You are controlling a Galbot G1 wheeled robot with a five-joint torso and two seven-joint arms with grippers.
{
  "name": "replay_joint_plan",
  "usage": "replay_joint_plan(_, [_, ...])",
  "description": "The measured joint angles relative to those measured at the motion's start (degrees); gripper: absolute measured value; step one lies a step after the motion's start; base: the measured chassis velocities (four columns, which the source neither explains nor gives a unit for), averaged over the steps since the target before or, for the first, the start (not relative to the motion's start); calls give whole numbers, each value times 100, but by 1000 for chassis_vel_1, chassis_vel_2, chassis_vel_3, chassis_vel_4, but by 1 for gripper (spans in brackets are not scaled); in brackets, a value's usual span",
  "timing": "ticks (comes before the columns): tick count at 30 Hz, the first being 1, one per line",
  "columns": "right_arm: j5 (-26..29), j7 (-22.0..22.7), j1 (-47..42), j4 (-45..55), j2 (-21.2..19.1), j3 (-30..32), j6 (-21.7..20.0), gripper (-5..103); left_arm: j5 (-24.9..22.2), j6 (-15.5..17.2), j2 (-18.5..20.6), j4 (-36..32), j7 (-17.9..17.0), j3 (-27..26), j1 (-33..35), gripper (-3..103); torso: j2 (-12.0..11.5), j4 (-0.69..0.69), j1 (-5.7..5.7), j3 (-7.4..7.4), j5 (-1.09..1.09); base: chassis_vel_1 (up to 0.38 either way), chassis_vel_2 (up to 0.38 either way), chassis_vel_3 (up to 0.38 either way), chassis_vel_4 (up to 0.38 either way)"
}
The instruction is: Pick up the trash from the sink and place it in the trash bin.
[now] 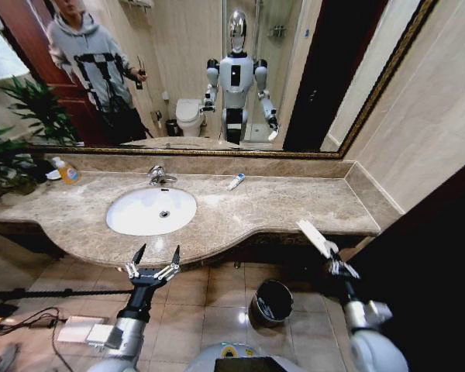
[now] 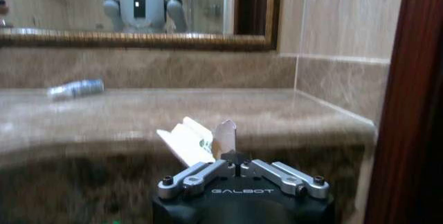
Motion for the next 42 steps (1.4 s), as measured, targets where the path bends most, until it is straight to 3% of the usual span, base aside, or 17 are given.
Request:
replay_joint_plan(4, [-236, 1, -26, -460, 143, -150, 222, 0, 0, 0, 0, 0, 0, 0, 0, 100, 0, 0, 0, 0, 0, 0, 0, 0, 0])
replay_joint_plan(15, [-950, 41, 503, -1756, 293, -402, 126, 0, 0, 0, 0, 0, 0, 0, 0, 100, -1, 0, 1, 1, 0, 0, 0, 0, 0])
replay_joint_plan(32, [-2117, 89, 2251, -5224, 373, -576, 370, 0, 0, 0, 0, 0, 0, 0, 0, 100, -1, 1, 1, 1, 0, 0, 0, 0, 0])
replay_joint_plan(42, [-2342, 60, 2593, -6033, 400, -664, 400, 0, 0, 0, 0, 0, 0, 0, 0, 100, -1, 0, 1, 1, 0, 0, 0, 0, 0])
